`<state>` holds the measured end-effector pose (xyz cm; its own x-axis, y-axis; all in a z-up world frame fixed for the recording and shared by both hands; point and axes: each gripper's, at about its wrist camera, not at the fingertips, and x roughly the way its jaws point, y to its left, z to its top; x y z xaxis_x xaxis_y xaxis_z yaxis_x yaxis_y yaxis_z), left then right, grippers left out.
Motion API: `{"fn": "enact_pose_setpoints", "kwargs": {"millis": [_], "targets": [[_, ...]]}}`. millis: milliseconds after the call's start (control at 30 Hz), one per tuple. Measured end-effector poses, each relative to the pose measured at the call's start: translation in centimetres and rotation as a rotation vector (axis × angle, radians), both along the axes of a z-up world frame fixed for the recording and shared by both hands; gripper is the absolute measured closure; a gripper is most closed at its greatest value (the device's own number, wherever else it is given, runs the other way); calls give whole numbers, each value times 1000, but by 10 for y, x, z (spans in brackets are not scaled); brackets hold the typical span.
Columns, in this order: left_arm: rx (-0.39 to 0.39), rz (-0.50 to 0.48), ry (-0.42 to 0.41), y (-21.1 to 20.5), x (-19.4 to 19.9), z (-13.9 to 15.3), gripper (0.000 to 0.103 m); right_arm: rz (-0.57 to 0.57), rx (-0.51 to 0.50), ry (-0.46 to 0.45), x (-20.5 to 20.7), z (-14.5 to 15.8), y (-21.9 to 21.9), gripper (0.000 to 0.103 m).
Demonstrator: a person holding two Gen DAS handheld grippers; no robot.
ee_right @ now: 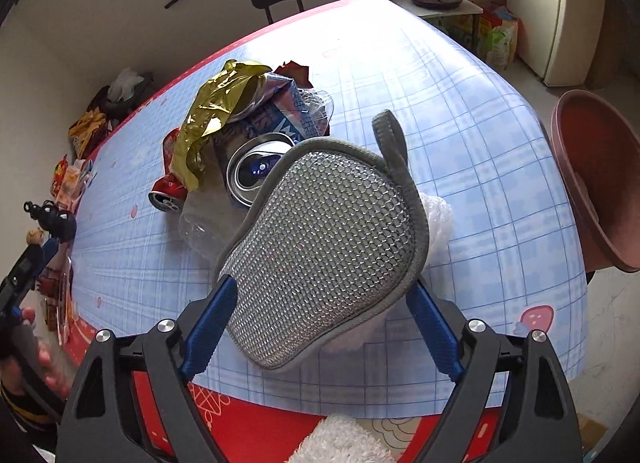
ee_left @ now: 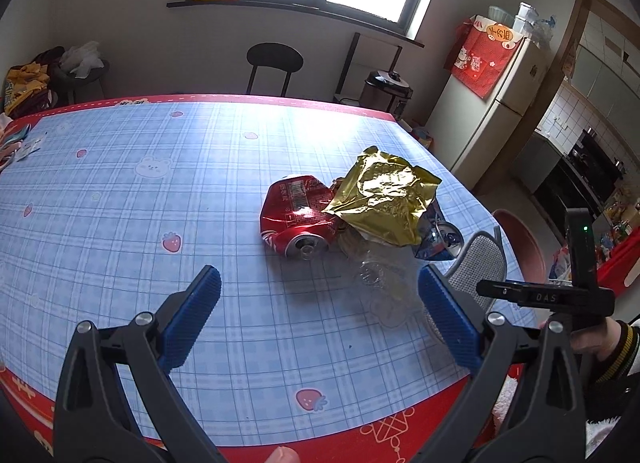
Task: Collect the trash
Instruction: 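Grasp the grey mesh glove with the right gripper and lift it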
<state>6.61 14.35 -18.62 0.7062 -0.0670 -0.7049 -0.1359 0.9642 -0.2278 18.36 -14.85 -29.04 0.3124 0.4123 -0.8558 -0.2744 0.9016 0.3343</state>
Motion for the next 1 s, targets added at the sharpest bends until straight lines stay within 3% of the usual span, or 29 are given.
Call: {"fn": "enact_pose_setpoints", "kwargs": {"millis": [100,167,233,433,733,900,1000], "targets": [[4,-5,9,4,-3,-3,6,-23,-18,-4,1,-1,4,26],[4,-7,14,7,-5,-5,6,-27,-16,-7,0,2,8,35],[1,-12,16,9,-6,-7,6,-23,-12,-31,-3,11,13,37],[-4,-29,18,8,-6,-9,6,57,1,-57,-10,24,36,38],[-30,-13,39,16,-13,-15,6,120,9,53,-13,-9,55,38],[-31,-13,51,15,-15,-16,6,154,14,58,-13,-18,65,38],[-31,-17,52,13,-17,-16,6,175,14,50,-13,-20,74,30]]}}
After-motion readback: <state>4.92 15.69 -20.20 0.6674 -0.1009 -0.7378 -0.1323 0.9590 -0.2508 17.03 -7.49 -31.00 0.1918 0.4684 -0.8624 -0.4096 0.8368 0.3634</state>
